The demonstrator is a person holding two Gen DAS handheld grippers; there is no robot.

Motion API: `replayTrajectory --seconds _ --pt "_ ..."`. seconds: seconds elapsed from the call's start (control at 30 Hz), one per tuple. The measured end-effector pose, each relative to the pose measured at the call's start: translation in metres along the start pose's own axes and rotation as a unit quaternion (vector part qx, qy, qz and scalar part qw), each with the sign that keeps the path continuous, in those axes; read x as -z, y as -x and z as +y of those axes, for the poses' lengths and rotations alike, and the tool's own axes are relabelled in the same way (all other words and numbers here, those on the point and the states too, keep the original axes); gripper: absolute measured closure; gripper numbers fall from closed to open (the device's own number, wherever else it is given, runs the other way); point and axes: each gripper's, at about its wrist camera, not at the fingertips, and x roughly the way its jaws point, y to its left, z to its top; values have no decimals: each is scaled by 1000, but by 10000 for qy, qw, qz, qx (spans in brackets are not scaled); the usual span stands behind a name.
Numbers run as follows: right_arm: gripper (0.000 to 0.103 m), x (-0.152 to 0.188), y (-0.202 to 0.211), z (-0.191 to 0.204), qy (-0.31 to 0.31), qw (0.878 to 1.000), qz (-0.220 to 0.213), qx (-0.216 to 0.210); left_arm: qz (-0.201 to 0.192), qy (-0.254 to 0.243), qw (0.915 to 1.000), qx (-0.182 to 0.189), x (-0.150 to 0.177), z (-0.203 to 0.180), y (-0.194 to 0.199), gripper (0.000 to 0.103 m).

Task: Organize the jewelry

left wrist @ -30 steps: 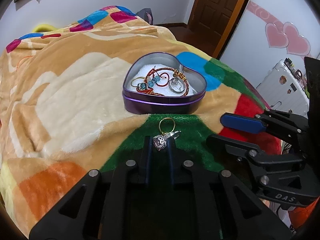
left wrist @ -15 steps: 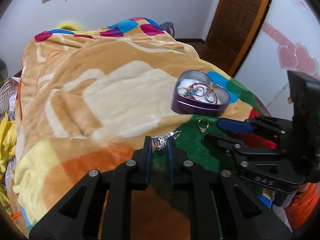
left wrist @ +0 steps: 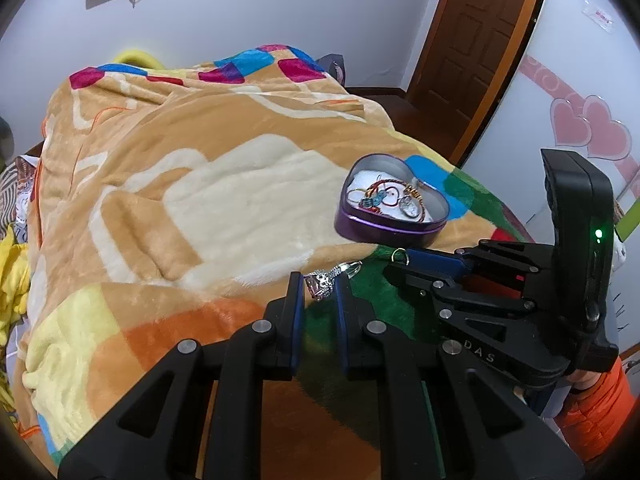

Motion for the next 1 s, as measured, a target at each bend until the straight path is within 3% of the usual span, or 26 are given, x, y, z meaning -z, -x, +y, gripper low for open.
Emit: replayTrajectory --seconds 0.63,1.0 --pt "85 -19 70 -22 -246 9942 -1037 155 -423 -100 9991 32 -38 -24 17 90" --pt "85 -32 78 -38 -446 9891 -1394 170 -502 -230 9984 92 -60 -37 8 90"
